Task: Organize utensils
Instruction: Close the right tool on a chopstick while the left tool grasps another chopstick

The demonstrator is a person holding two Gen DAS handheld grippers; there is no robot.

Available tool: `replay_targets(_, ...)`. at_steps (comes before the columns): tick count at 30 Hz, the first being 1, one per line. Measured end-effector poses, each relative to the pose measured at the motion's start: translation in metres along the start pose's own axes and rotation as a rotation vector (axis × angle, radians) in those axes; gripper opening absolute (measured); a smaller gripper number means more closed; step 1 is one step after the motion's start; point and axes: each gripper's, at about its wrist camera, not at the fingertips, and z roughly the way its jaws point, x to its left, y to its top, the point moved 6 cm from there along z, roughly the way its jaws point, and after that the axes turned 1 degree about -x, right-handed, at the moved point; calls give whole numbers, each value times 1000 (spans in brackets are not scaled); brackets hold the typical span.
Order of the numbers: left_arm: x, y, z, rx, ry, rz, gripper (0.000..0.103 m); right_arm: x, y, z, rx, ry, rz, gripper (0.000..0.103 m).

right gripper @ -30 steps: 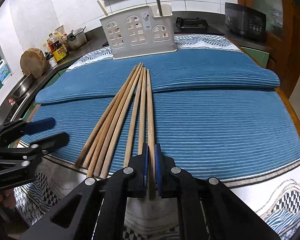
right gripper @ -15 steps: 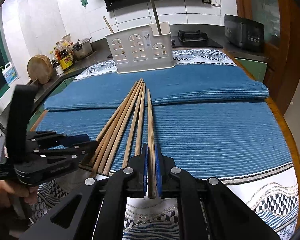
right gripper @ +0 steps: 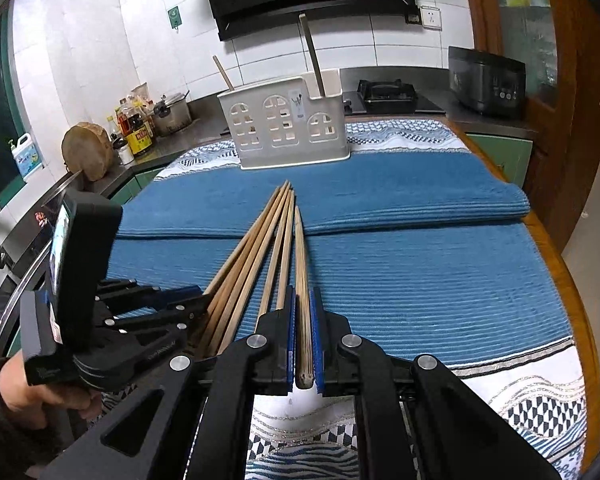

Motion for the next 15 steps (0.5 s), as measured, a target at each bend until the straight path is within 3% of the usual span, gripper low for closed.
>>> replay_targets(9,10,-4,-4,15,-105,-56,6,-2,12,-13,-40,-6,-8,7)
replay_targets(15,7,-5,-1,22,-102,-42,7,3,13,-13,-44,-3,-19,7)
